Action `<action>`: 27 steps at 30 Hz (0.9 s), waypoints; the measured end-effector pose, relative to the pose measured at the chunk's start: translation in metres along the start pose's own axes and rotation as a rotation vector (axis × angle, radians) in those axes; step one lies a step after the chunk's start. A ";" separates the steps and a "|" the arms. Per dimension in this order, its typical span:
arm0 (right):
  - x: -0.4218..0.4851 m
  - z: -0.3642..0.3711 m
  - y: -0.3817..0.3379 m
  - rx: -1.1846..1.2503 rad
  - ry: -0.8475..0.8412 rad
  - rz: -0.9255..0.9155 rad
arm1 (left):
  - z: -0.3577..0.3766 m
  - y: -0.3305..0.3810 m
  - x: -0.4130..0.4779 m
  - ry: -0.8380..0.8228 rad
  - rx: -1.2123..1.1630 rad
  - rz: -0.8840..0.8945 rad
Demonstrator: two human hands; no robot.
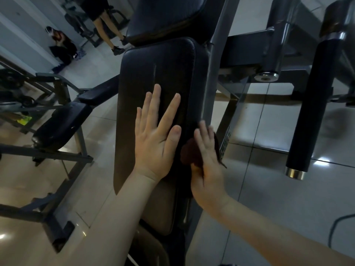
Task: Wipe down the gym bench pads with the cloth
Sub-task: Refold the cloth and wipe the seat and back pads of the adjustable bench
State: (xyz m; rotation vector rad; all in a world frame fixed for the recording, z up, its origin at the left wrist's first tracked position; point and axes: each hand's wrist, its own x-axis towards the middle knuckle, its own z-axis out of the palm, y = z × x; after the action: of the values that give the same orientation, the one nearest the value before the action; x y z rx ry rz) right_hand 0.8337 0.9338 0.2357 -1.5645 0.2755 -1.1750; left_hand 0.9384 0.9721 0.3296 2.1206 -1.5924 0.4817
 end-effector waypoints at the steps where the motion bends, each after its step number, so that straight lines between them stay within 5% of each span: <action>1: 0.011 -0.002 -0.003 0.029 0.034 0.006 | 0.000 0.000 0.000 -0.001 0.001 0.001; 8: 0.124 -0.025 -0.023 0.096 0.206 0.096 | 0.000 0.000 -0.001 -0.002 0.004 0.001; 18: -0.015 -0.007 -0.010 0.061 -0.031 0.106 | 0.002 -0.001 0.000 0.004 0.009 0.008; 27: 0.057 -0.011 -0.015 0.071 0.138 0.007 | 0.000 -0.001 0.000 0.012 -0.018 0.006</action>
State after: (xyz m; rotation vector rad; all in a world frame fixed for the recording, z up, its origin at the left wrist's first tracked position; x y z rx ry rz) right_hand 0.8469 0.8928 0.2780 -1.4223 0.3260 -1.2756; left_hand 0.9397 0.9723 0.3292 2.0968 -1.5908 0.4789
